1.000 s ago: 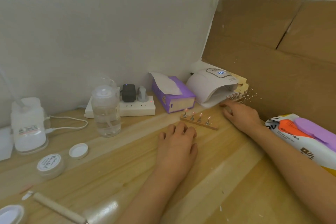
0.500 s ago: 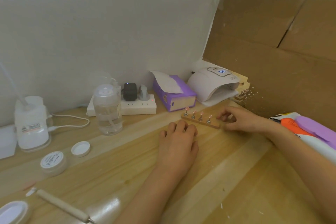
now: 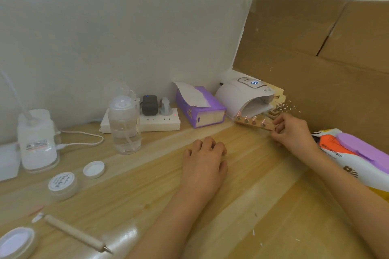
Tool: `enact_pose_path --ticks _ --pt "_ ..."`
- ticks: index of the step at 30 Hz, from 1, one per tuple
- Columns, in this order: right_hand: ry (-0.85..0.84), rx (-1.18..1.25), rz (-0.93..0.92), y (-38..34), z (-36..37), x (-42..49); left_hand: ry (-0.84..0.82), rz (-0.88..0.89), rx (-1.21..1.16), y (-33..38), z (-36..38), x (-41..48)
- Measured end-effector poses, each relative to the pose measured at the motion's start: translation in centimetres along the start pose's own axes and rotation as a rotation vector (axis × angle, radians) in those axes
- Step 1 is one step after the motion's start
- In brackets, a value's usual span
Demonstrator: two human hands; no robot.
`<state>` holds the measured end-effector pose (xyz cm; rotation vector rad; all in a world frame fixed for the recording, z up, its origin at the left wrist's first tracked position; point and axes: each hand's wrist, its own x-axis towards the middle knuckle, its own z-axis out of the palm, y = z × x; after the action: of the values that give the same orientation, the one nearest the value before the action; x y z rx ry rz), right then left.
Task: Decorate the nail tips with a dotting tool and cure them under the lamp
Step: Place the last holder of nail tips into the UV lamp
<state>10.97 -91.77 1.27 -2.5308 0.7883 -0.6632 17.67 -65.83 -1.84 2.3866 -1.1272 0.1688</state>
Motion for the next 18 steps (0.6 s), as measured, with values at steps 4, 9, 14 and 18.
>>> enact_pose_path --ticks 4,9,14,18 --pt "-0.015 -0.019 0.129 0.1 0.8 0.7 0.001 -0.005 -0.005 0.0 -0.1 0.0" --pt "0.045 -0.108 0.211 0.3 1.1 1.3 -0.005 -0.011 -0.018 0.0 -0.2 -0.1" --pt "0.042 -0.112 0.283 0.1 2.6 2.7 -0.006 -0.006 -0.021 0.0 -0.3 -0.2" --pt "0.081 -0.05 0.243 -0.8 3.4 5.0 0.001 -0.013 -0.017 0.1 -0.2 -0.3"
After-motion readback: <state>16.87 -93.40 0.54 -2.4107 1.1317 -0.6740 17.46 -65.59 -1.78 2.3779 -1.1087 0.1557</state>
